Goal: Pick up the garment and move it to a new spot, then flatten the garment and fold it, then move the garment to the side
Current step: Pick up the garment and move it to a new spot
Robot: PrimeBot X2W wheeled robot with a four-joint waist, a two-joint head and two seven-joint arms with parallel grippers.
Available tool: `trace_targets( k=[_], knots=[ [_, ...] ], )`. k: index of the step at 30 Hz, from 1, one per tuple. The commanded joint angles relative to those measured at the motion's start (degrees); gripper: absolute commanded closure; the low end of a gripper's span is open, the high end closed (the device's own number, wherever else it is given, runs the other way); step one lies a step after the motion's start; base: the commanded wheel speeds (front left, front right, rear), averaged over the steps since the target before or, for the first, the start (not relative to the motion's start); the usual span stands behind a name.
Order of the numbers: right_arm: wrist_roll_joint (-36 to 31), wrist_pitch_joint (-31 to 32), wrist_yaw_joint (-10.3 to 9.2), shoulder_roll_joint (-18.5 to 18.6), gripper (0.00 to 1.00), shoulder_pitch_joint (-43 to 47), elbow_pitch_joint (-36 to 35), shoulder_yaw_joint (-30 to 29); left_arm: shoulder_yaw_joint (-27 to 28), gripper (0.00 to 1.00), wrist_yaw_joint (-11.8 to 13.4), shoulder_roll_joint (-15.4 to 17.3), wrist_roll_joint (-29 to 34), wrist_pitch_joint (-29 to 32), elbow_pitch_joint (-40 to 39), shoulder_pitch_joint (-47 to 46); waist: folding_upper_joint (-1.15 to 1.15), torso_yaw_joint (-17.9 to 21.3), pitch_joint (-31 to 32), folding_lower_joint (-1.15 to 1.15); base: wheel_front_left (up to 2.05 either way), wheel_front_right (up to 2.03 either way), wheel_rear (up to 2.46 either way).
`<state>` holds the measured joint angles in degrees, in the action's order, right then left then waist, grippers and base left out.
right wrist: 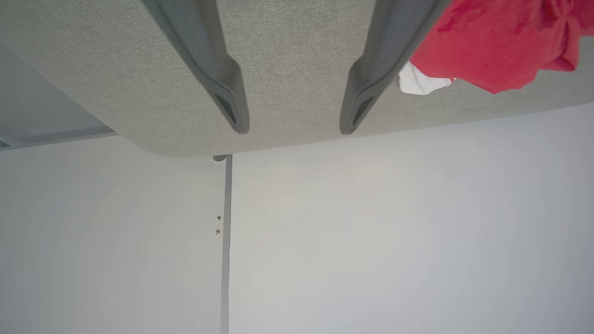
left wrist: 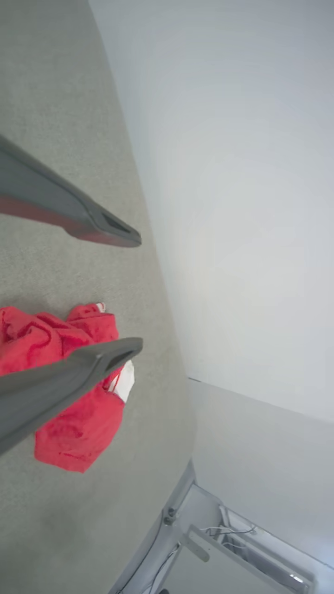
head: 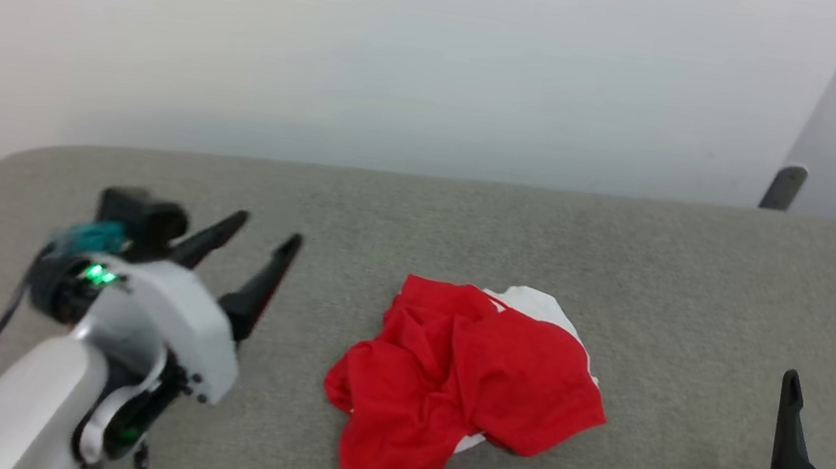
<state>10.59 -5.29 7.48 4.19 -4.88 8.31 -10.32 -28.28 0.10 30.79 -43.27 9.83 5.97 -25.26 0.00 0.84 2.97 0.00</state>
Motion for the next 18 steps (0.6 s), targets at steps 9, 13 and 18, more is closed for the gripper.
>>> trace_targets(
  k=[9, 13, 18],
  knots=[
    [-0.1, -0.7, 0.02, 0.2, 0.0, 2.5, 0.2, -1.1, 5.5, 0.0, 2.4, 3.2, 1.3, -13.5, -0.4, 9.9, 0.0, -4.1, 2.9, 0.0, 0.0, 0.0, 0.0],
    [0.1, -0.8, 0.02, 0.0, 0.0, 3.6, -0.3, -1.8, 7.7, 0.0, 2.7, 3.9, 0.8, -18.3, 0.5, 14.0, 0.0, -4.9, 3.1, 0.0, 0.0, 0.0, 0.0],
    [0.3, -1.2, 0.02, -0.3, 0.0, 4.5, -0.5, -2.6, 9.8, 0.0, 2.7, 3.9, -0.3, -21.8, 1.8, 17.3, 0.0, -5.6, 3.1, 0.0, 0.0, 0.0, 0.0]
  ],
)
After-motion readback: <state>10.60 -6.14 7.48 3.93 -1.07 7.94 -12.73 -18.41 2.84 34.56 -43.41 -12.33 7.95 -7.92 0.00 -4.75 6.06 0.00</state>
